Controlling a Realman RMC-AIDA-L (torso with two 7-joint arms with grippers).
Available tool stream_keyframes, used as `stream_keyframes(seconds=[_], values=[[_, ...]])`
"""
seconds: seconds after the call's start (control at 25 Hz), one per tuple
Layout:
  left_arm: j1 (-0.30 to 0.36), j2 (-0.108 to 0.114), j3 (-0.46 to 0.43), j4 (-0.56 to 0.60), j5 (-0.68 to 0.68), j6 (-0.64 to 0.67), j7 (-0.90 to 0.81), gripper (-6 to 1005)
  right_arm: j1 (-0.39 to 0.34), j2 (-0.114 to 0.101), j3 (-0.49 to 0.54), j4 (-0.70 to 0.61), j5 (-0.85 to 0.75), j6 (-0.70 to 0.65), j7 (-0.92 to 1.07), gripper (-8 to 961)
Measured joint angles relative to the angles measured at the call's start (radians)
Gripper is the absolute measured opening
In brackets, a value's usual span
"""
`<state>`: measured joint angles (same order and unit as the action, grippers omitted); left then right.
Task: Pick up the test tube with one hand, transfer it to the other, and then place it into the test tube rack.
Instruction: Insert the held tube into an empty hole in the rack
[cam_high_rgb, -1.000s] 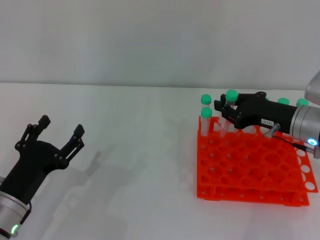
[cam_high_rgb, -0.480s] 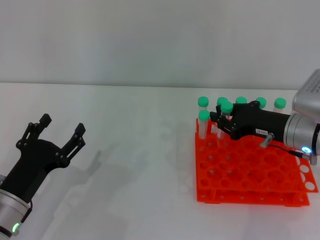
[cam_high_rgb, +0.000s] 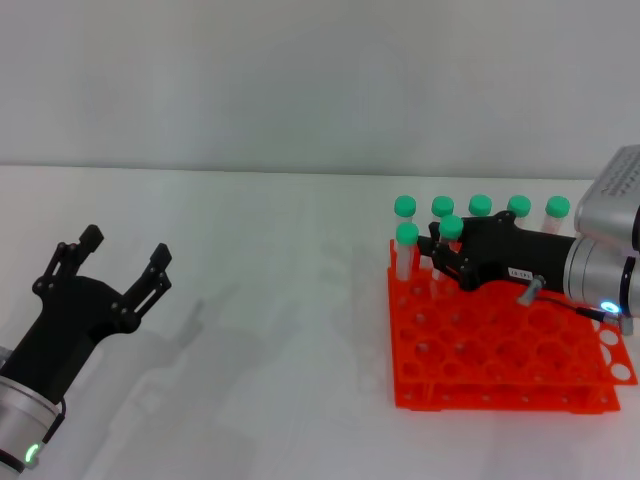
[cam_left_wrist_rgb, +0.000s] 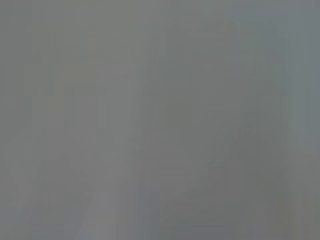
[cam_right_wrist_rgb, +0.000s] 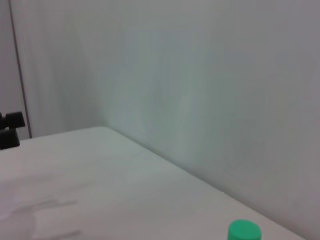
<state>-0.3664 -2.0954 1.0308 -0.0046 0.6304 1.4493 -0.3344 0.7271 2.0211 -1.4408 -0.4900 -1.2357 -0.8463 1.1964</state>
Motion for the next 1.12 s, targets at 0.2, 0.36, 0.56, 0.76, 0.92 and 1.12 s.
stream_keyframes(seconds=[0.2, 0.36, 0.56, 0.76, 0.92, 1.12], values=[[-0.003, 0.000, 0.000, 0.000, 0.000, 0.003, 0.000, 885, 0.004, -0.003, -0.035, 0.001, -0.001, 0.034, 0.002, 287], [-0.008, -0.001, 0.000, 0.000, 0.002, 0.003, 0.000, 885, 0.004, -0.001, -0.040, 0.000, -0.001, 0.046, 0.005, 289], [-0.009, -0.002, 0.000, -0.001, 0.003, 0.003, 0.000, 885, -0.002, -0.002, -0.040, -0.011, 0.003, 0.034, 0.006, 378], [-0.006, -0.002, 0.000, -0.002, 0.003, 0.003, 0.000, 885, -0.009, -0.006, -0.022, -0.013, 0.008, -0.022, 0.009, 588], [-0.005, -0.002, 0.000, -0.002, 0.001, 0.003, 0.000, 885, -0.029, -0.008, -0.007, -0.032, 0.009, -0.048, 0.011, 748], [-0.002, -0.002, -0.004, -0.002, -0.004, 0.002, 0.000, 885, -0.085, -0.015, 0.002, -0.088, 0.010, -0.094, 0.021, 855]])
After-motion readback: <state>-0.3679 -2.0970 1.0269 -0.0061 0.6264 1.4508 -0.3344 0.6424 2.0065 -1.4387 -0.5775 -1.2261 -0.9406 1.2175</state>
